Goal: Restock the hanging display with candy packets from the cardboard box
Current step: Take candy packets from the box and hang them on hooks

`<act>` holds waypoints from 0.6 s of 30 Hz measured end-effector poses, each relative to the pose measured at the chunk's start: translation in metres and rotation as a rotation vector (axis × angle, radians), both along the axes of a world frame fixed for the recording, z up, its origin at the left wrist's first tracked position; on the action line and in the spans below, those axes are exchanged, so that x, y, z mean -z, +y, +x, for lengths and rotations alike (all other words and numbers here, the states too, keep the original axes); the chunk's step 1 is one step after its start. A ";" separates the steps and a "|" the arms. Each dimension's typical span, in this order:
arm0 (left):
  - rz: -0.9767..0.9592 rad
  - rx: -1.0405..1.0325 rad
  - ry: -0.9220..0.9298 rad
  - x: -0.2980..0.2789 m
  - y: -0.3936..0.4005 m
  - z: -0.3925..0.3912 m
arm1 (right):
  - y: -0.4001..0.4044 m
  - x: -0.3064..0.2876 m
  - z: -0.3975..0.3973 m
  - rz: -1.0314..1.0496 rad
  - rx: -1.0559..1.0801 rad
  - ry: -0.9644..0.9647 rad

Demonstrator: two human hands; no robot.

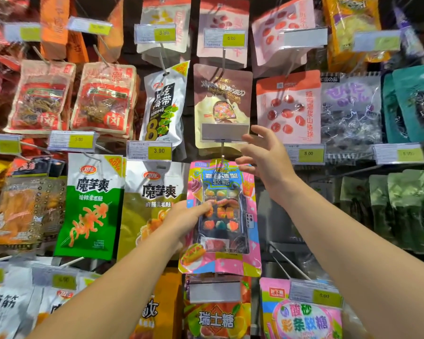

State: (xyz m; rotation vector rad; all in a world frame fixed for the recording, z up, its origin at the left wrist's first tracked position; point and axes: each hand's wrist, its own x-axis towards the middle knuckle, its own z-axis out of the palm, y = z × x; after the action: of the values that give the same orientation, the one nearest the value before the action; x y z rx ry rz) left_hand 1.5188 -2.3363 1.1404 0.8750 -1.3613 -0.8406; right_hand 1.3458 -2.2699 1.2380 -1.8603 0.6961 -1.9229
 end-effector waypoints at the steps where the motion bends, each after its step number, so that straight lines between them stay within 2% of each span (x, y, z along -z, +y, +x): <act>1: -0.002 -0.006 -0.008 0.000 0.000 -0.001 | -0.002 0.003 0.001 -0.043 0.086 0.000; 4: 0.003 0.006 0.018 0.000 -0.004 -0.003 | -0.009 0.023 0.005 -0.145 0.393 -0.020; 6: 0.019 0.017 0.034 0.001 -0.004 -0.002 | -0.019 0.044 0.006 -0.089 0.503 -0.019; 8: 0.037 0.040 0.059 0.002 -0.005 -0.002 | -0.036 0.070 0.003 0.036 0.624 0.106; 10: 0.013 0.035 0.042 0.004 -0.008 -0.002 | -0.050 0.089 -0.001 0.203 0.636 0.196; 13: -0.004 0.041 0.049 0.007 -0.012 -0.001 | -0.059 0.098 -0.005 0.416 0.453 0.179; 15: 0.005 0.065 0.079 0.009 -0.015 0.000 | -0.066 0.098 -0.007 0.416 0.496 0.212; 18: 0.018 0.025 0.018 0.014 -0.020 0.005 | -0.080 0.094 -0.006 0.419 0.613 0.241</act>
State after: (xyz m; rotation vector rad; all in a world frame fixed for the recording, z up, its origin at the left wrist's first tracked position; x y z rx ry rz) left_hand 1.5238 -2.3563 1.1261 0.8639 -1.3530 -0.8791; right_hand 1.3398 -2.3496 1.1438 -1.7378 1.7635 -1.6794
